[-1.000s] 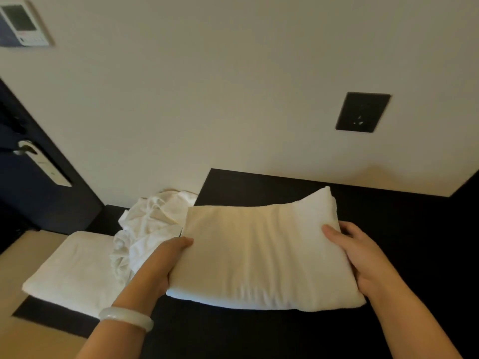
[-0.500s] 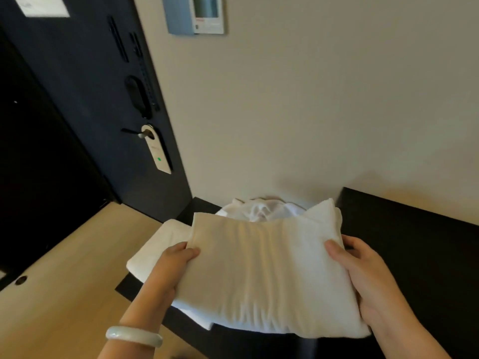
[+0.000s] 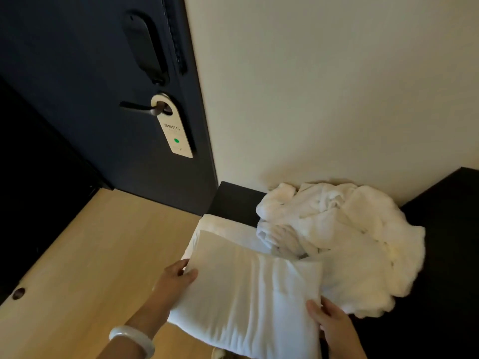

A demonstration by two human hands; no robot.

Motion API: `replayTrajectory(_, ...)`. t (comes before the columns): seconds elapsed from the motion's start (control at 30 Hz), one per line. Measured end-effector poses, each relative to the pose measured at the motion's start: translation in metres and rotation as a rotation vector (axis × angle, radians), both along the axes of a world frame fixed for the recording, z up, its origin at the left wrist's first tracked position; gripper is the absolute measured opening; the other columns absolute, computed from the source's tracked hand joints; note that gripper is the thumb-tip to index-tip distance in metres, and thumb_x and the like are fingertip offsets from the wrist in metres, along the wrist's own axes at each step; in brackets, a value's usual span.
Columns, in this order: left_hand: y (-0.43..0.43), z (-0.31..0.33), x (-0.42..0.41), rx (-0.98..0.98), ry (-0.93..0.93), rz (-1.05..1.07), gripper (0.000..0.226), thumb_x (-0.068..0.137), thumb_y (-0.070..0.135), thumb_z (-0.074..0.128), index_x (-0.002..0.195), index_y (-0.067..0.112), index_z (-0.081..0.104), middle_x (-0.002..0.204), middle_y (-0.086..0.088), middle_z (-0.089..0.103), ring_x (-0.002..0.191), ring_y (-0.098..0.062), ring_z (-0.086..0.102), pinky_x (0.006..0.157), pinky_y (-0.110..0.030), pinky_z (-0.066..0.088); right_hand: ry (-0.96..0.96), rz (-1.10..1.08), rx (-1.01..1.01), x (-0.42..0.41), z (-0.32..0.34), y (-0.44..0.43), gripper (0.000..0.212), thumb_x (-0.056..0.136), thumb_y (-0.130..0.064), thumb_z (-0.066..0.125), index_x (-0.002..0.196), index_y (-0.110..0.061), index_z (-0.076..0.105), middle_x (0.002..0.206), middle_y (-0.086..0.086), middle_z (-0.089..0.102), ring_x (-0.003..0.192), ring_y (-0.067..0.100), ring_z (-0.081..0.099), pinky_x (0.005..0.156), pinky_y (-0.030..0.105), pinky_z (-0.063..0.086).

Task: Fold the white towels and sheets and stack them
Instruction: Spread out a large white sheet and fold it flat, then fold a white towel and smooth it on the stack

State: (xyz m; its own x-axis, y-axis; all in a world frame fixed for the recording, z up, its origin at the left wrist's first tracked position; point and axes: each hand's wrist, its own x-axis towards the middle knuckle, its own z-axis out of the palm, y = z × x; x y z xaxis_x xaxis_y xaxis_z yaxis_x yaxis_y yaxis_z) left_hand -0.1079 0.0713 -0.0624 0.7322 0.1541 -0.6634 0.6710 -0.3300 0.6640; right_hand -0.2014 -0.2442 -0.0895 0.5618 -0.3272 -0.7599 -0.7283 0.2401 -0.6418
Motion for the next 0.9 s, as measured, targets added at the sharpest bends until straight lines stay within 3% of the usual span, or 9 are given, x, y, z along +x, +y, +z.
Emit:
replayTrajectory(0.13, 0.026, -0.026, 0.024, -0.052, 0.001, -0.010, 0.022, 0.093, 0.011, 0.064, 0.111, 0.022, 0.071, 0.099, -0.006, 0.076, 0.090, -0.030, 0.071, 0.089, -0.048, 0.055, -0.013, -0.070, 0.017, 0.014, -0.028, 0.021, 0.044, 0.090, -0.007, 0.068, 0.133, -0.007, 0.060, 0.112, 0.010, 0.068, 0.107, 0.031, 0.061, 0.102, 0.046, 0.045)
replayTrajectory(0.3, 0.046, -0.056, 0.070, -0.151, -0.027, -0.089, 0.025, 0.096, 0.023, 0.061, 0.120, 0.026, 0.066, 0.106, -0.003, 0.075, 0.093, -0.028, 0.072, 0.086, -0.049, 0.057, -0.098, -0.078, -0.050, 0.039, -0.054, 0.032, 0.035, 0.094, -0.025, 0.064, 0.129, -0.026, 0.062, 0.119, 0.000, 0.069, 0.112, 0.023, 0.062, 0.102, 0.048, 0.046)
replayTrajectory(0.4, 0.042, -0.084, 0.087, -0.136, 0.060, -0.166, 0.032, 0.098, 0.027, 0.059, 0.129, 0.020, 0.058, 0.111, -0.004, 0.072, 0.096, -0.026, 0.070, 0.082, -0.041, 0.057, -0.064, -0.081, -0.261, 0.053, -0.081, 0.037, 0.036, 0.099, -0.026, 0.054, 0.135, -0.023, 0.054, 0.128, 0.004, 0.061, 0.115, 0.028, 0.056, 0.105, 0.052, 0.043)
replayTrajectory(0.53, 0.037, -0.108, 0.098, -0.032, 0.116, -0.140, 0.037, 0.100, 0.023, 0.056, 0.135, 0.012, 0.053, 0.123, -0.012, 0.064, 0.107, -0.033, 0.063, 0.096, -0.046, 0.051, -0.073, -0.047, -0.380, 0.065, -0.095, 0.045, 0.050, 0.098, -0.036, 0.057, 0.143, -0.018, 0.044, 0.135, 0.003, 0.052, 0.122, 0.029, 0.049, 0.107, 0.050, 0.040)
replayTrajectory(0.63, 0.040, -0.109, 0.102, -0.048, 0.099, -0.132, 0.036, 0.098, 0.020, 0.059, 0.134, 0.013, 0.054, 0.117, -0.015, 0.066, 0.100, -0.033, 0.065, 0.086, -0.043, 0.055, -0.051, -0.051, -0.447, 0.069, -0.099, 0.037, 0.044, 0.094, -0.043, 0.060, 0.126, -0.014, 0.055, 0.112, 0.003, 0.061, 0.103, 0.029, 0.058, 0.085, 0.042, 0.048)
replayTrajectory(0.7, 0.042, -0.108, 0.103, -0.032, 0.077, -0.151, 0.036, 0.098, 0.020, 0.059, 0.134, 0.014, 0.055, 0.113, -0.016, 0.067, 0.098, -0.034, 0.066, 0.086, -0.045, 0.055, -0.023, -0.066, -0.453, 0.071, -0.101, 0.032, 0.041, 0.093, -0.044, 0.060, 0.120, -0.013, 0.057, 0.101, 0.003, 0.062, 0.091, 0.026, 0.059, 0.073, 0.037, 0.046)
replayTrajectory(0.83, 0.043, -0.111, 0.101, -0.006, 0.069, -0.156, 0.039, 0.098, 0.021, 0.059, 0.136, 0.013, 0.054, 0.118, -0.019, 0.064, 0.105, -0.038, 0.063, 0.097, -0.052, 0.051, 0.042, -0.043, -0.379, 0.072, -0.107, 0.032, 0.049, 0.094, -0.034, 0.062, 0.137, -0.017, 0.048, 0.120, 0.006, 0.058, 0.103, 0.029, 0.056, 0.091, 0.043, 0.047)
replayTrajectory(0.9, 0.043, -0.113, 0.102, -0.017, 0.048, -0.136, 0.038, 0.098, 0.023, 0.059, 0.134, 0.013, 0.056, 0.116, -0.017, 0.066, 0.102, -0.036, 0.064, 0.095, -0.050, 0.052, 0.038, -0.042, -0.386, 0.072, -0.108, 0.027, 0.046, 0.093, -0.036, 0.062, 0.133, -0.016, 0.051, 0.116, 0.005, 0.060, 0.098, 0.025, 0.058, 0.086, 0.042, 0.048)
